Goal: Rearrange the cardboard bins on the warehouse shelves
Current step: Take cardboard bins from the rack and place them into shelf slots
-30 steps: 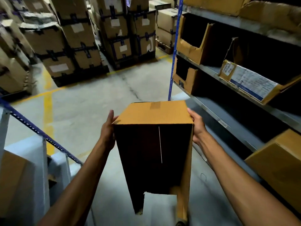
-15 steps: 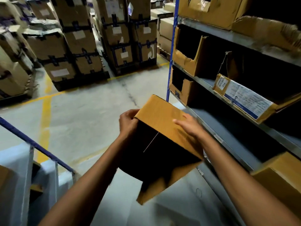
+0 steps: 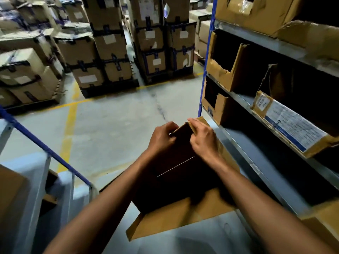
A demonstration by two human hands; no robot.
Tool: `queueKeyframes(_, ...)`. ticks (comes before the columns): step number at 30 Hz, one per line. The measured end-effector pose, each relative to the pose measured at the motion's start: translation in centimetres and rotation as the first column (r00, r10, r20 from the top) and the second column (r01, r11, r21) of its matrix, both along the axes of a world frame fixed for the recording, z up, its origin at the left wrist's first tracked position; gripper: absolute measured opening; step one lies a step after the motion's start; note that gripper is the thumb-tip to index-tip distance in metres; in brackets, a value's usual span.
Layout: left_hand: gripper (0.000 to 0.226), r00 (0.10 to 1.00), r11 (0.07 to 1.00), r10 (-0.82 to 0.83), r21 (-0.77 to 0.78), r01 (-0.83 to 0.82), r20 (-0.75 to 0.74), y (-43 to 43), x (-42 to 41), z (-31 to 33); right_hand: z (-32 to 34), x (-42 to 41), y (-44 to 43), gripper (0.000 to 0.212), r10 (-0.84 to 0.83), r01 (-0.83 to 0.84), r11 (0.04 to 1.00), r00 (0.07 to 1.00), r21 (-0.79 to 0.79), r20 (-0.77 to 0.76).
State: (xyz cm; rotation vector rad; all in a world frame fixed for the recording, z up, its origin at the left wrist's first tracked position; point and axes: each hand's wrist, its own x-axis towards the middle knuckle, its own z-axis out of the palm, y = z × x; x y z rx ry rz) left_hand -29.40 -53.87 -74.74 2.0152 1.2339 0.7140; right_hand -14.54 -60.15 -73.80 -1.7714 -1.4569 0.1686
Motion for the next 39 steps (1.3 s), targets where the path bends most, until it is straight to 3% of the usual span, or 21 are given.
queueKeyframes(2,0.044,0.988,0.996,-0.027,-0.084,0.014,-0.153,0.4,-3.6,-2.8,0.4,1.6,0.6,0.058,-0.033,0.033,0.999,0.999,0.001,-0.038)
queueKeyframes(4,0.054,0.954,0.991,0.036,-0.109,-0.071,-0.297,0.8,-7.4,-5.4,0.7,3.1,0.9,0.058,-0.056,0.053,0.998,0.996,-0.04,-0.073)
queueKeyframes(6,0.053,0.928,0.983,0.098,-0.113,-0.147,-0.359,1.2,-9.6,-6.6,1.1,3.7,1.4,0.06,-0.027,0.022,0.998,0.996,-0.053,-0.09)
queueKeyframes(9,0.05,0.902,0.991,0.092,-0.053,-0.126,-0.423,2.3,-9.7,-6.8,1.6,3.4,3.4,0.06,-0.059,0.054,0.994,0.997,-0.097,-0.053)
queueKeyframes(13,0.048,0.88,0.992,0.124,0.075,-0.101,-0.457,3.6,-8.4,-6.5,2.7,2.5,6.7,0.052,-0.175,0.205,0.969,0.964,-0.14,0.202)
queueKeyframes(15,0.038,0.883,0.99,0.12,0.126,-0.069,-0.454,4.4,-7.5,-6.2,3.1,0.9,7.6,0.043,-0.128,0.235,0.954,0.879,-0.185,0.458)
queueKeyframes(17,0.026,0.887,0.985,0.1,0.171,-0.024,-0.451,5.5,-6.4,-5.6,2.6,-1.1,8.1,0.036,0.023,0.211,0.936,0.76,-0.28,0.65)
queueKeyframes(20,0.02,0.875,0.978,0.07,0.206,0.034,-0.478,6.3,-4.3,-4.2,-0.1,-4.2,8.2,0.036,0.288,0.077,0.896,0.647,-0.436,0.706)
queueKeyframes(23,0.023,0.886,0.984,0.06,0.174,0.023,-0.459,6.8,-3.3,-3.2,-1.8,-5.5,9.2,0.02,0.295,-0.042,0.938,0.617,-0.344,0.729)
queueKeyframes(26,0.037,0.926,0.997,-0.079,-0.028,0.074,-0.37,7.9,-5.0,-3.7,-2.0,-4.5,11.0,0.023,0.314,-0.048,0.925,0.657,-0.377,0.685)
queueKeyframes(28,0.051,0.897,0.969,-0.226,-0.181,0.167,-0.381,8.8,-7.5,-4.2,-1.9,-3.6,11.6,0.029,0.325,0.002,0.882,0.721,-0.471,0.612)
queueKeyframes(30,0.06,0.873,0.945,-0.284,-0.27,0.185,-0.396,9.0,-10.0,-4.9,-2.2,-3.0,12.3,0.037,0.285,-0.007,0.885,0.798,-0.465,0.531)
queueKeyframes(32,0.054,0.926,0.934,-0.228,-0.335,0.122,-0.299,8.6,-11.4,-5.8,-3.7,-3.3,13.2,0.037,0.25,-0.023,0.901,0.843,-0.433,0.476)
queueKeyframes(35,0.018,0.979,0.935,-0.031,-0.351,-0.043,-0.201,7.9,-11.9,-7.4,-6.4,-5.5,14.3,0.032,0.158,0.006,0.933,0.892,-0.361,0.423)
queueKeyframes(39,0.013,0.969,0.839,0.165,-0.49,-0.236,-0.184,9.5,-12.2,-10.8,-8.3,-9.1,13.8,0.036,0.131,-0.032,0.922,0.963,-0.385,0.234)
